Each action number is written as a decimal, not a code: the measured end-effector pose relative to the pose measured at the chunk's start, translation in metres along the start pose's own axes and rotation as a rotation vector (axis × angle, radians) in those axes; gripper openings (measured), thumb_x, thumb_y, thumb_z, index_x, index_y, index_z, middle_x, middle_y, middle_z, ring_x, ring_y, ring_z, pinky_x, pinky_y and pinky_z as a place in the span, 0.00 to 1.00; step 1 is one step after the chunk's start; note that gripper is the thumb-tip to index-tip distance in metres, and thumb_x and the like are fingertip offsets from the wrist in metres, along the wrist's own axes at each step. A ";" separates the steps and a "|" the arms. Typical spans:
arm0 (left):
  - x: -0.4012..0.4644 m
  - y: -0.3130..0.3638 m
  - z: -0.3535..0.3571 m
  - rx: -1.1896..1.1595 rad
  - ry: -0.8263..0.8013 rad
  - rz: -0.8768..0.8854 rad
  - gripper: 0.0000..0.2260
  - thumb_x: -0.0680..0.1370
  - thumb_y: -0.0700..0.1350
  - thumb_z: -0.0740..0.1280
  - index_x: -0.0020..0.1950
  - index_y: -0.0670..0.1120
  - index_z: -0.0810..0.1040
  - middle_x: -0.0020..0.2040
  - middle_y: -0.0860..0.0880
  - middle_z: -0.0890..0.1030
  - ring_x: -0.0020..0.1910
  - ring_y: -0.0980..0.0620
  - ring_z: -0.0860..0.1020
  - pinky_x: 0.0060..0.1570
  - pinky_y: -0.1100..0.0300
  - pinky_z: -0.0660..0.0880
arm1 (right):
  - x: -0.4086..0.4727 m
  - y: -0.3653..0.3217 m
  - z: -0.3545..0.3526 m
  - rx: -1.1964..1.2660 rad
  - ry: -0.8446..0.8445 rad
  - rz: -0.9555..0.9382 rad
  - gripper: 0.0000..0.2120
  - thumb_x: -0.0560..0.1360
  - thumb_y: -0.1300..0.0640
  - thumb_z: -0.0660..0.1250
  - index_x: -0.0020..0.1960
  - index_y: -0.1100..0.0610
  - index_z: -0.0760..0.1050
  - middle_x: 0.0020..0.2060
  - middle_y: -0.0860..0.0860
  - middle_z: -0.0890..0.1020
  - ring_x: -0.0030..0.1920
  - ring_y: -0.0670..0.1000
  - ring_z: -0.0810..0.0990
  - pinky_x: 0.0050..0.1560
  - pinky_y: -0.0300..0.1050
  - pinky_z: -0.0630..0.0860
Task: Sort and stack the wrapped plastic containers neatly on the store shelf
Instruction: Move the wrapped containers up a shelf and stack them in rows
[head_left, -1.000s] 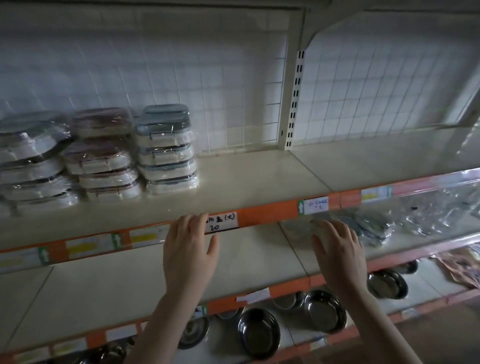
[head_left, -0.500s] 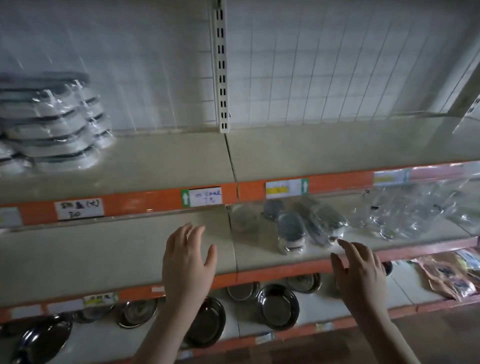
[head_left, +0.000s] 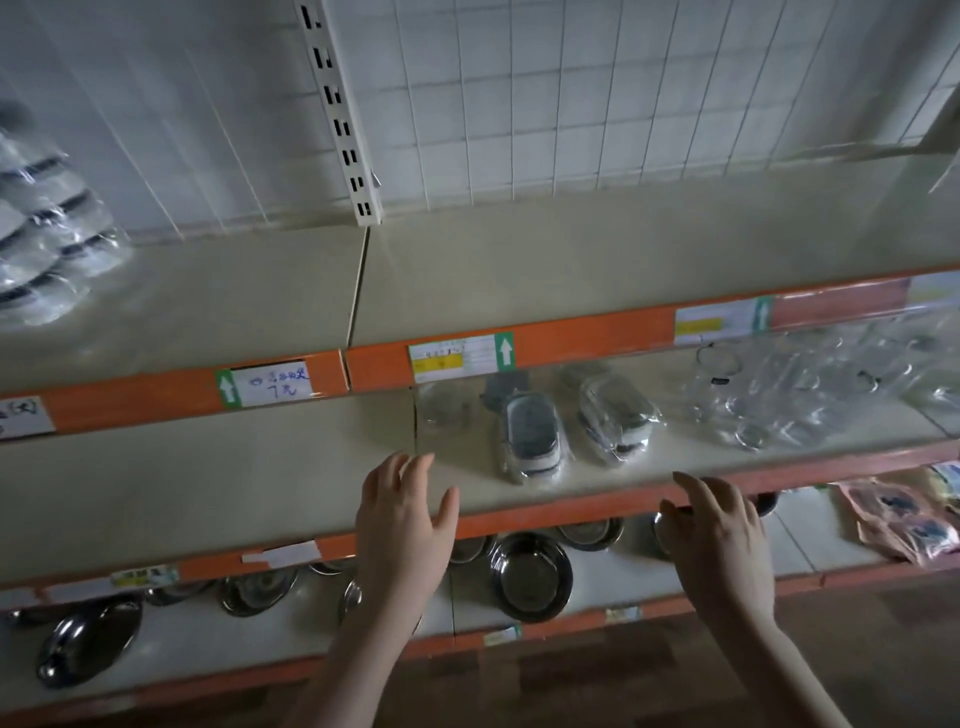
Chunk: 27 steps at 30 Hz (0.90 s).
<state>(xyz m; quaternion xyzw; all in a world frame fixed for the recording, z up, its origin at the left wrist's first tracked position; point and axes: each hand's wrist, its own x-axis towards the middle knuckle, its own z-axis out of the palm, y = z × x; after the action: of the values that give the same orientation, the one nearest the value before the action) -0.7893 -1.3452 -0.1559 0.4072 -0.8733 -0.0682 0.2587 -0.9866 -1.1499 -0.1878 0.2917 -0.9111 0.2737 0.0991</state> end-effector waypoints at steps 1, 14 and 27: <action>0.002 0.003 0.005 -0.008 -0.004 0.005 0.17 0.68 0.44 0.76 0.55 0.40 0.80 0.52 0.42 0.80 0.51 0.39 0.78 0.46 0.50 0.78 | 0.001 0.003 0.000 0.002 0.009 -0.004 0.19 0.67 0.63 0.74 0.57 0.61 0.78 0.49 0.62 0.79 0.47 0.65 0.76 0.48 0.60 0.74; 0.020 0.073 0.082 -0.054 -0.097 -0.092 0.17 0.73 0.47 0.72 0.59 0.40 0.78 0.56 0.41 0.77 0.55 0.39 0.76 0.50 0.48 0.75 | 0.033 0.072 0.018 0.025 -0.065 -0.001 0.18 0.68 0.61 0.74 0.57 0.60 0.78 0.50 0.62 0.79 0.48 0.65 0.76 0.49 0.58 0.74; 0.060 0.115 0.179 -0.008 -0.177 -0.294 0.25 0.77 0.53 0.64 0.70 0.42 0.68 0.66 0.41 0.71 0.65 0.42 0.67 0.62 0.51 0.66 | 0.096 0.134 0.058 0.034 -0.206 -0.147 0.16 0.73 0.58 0.69 0.60 0.59 0.76 0.54 0.61 0.78 0.52 0.62 0.77 0.52 0.57 0.74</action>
<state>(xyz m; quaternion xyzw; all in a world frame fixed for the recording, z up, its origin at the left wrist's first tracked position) -0.9899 -1.3310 -0.2475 0.5220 -0.8234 -0.1443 0.1694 -1.1440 -1.1372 -0.2621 0.3858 -0.8879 0.2498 0.0197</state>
